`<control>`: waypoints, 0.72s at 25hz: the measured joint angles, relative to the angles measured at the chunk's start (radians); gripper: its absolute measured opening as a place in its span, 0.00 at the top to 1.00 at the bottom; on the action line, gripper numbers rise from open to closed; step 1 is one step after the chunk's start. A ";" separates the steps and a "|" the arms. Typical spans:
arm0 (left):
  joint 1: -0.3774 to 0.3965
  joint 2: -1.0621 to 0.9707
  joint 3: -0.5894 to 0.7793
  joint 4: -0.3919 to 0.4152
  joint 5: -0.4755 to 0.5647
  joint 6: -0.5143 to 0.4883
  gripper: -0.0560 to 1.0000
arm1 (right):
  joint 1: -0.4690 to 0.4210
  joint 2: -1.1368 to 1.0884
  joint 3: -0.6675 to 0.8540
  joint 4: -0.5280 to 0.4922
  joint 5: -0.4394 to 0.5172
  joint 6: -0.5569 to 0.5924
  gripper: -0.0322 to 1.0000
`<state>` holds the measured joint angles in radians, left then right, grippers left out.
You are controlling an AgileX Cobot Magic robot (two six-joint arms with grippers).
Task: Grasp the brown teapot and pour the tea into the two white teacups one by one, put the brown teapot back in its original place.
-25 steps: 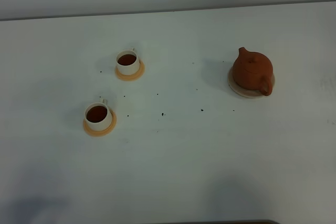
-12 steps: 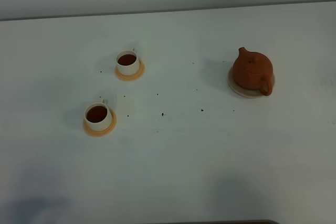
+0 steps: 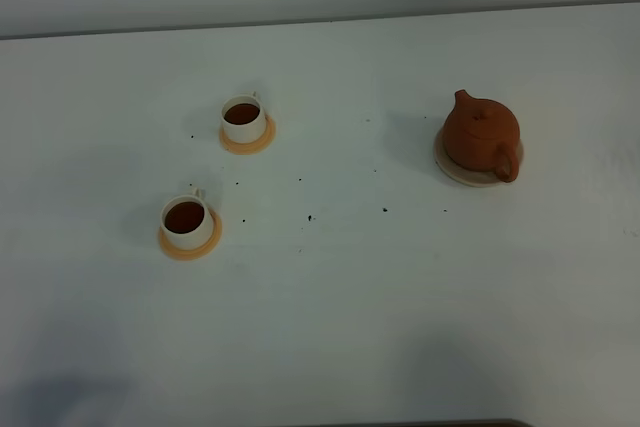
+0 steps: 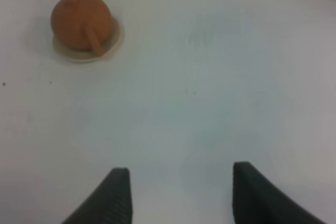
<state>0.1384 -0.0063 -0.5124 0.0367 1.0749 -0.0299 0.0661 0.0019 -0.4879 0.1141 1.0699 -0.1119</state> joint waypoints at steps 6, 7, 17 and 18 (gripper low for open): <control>0.000 0.000 0.000 0.000 0.000 0.000 0.59 | 0.000 0.000 0.000 0.000 0.000 0.002 0.56; 0.000 0.000 0.000 0.000 0.000 0.000 0.59 | 0.000 0.000 0.000 0.000 0.000 0.002 0.56; 0.000 0.000 0.000 0.000 0.000 0.000 0.59 | 0.000 0.000 0.000 0.000 0.000 0.002 0.56; 0.000 0.000 0.000 0.000 0.000 0.000 0.59 | 0.000 0.000 0.000 0.000 0.000 0.002 0.56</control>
<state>0.1384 -0.0063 -0.5124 0.0367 1.0749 -0.0299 0.0661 0.0019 -0.4879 0.1141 1.0699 -0.1097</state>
